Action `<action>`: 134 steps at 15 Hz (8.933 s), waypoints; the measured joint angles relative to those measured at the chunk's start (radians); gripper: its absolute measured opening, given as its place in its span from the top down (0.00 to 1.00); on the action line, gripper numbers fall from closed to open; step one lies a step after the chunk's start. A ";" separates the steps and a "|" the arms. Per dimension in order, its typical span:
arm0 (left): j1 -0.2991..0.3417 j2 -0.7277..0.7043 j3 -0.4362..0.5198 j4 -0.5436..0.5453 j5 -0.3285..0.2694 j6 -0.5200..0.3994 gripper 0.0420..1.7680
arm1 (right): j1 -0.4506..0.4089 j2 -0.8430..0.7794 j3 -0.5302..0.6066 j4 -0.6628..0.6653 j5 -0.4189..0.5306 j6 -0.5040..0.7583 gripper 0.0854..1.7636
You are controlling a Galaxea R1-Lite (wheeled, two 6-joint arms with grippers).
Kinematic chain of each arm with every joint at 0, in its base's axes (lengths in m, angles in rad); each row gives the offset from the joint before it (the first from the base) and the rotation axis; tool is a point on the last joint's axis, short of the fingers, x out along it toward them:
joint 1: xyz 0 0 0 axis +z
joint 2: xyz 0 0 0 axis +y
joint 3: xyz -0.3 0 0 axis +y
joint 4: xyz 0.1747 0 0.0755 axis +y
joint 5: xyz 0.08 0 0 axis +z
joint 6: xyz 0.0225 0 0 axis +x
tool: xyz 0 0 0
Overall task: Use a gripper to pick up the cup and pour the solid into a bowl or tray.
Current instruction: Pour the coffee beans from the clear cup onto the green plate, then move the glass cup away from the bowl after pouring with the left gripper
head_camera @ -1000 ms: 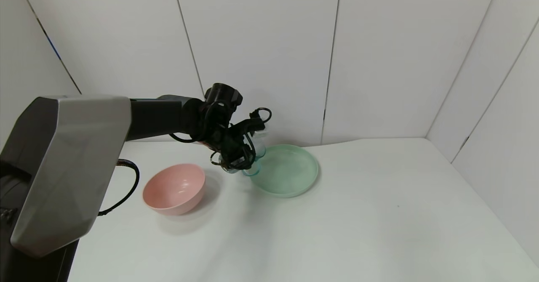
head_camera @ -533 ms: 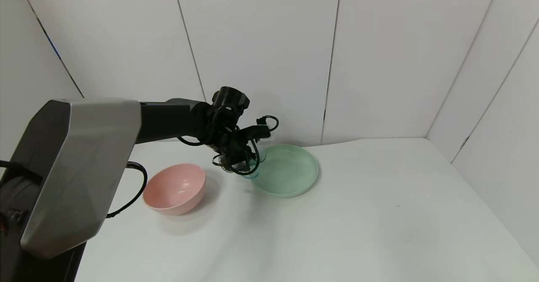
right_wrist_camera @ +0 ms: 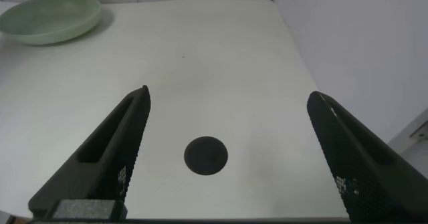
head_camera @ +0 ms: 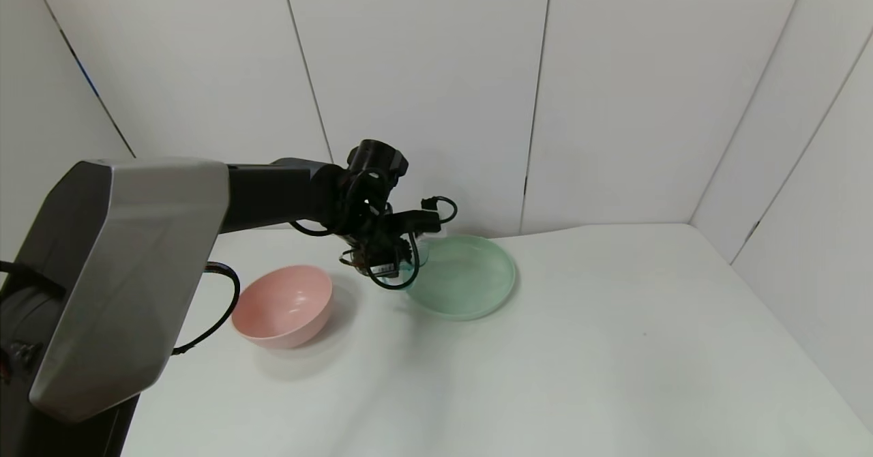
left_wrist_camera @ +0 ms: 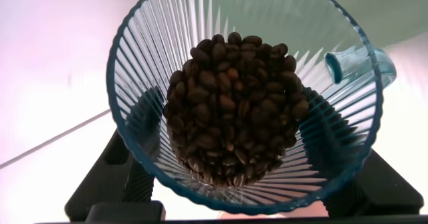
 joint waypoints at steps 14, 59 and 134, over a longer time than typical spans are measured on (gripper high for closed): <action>-0.070 0.007 -0.005 -0.010 0.194 0.119 0.26 | 0.000 0.000 0.000 0.000 0.000 0.000 0.03; -0.184 0.056 -0.007 -0.055 0.628 0.265 0.27 | 0.000 0.000 0.000 0.000 0.000 0.000 0.03; -0.197 -0.412 1.237 -1.230 -0.357 -0.994 0.27 | 0.000 0.000 0.000 0.000 0.000 0.000 0.03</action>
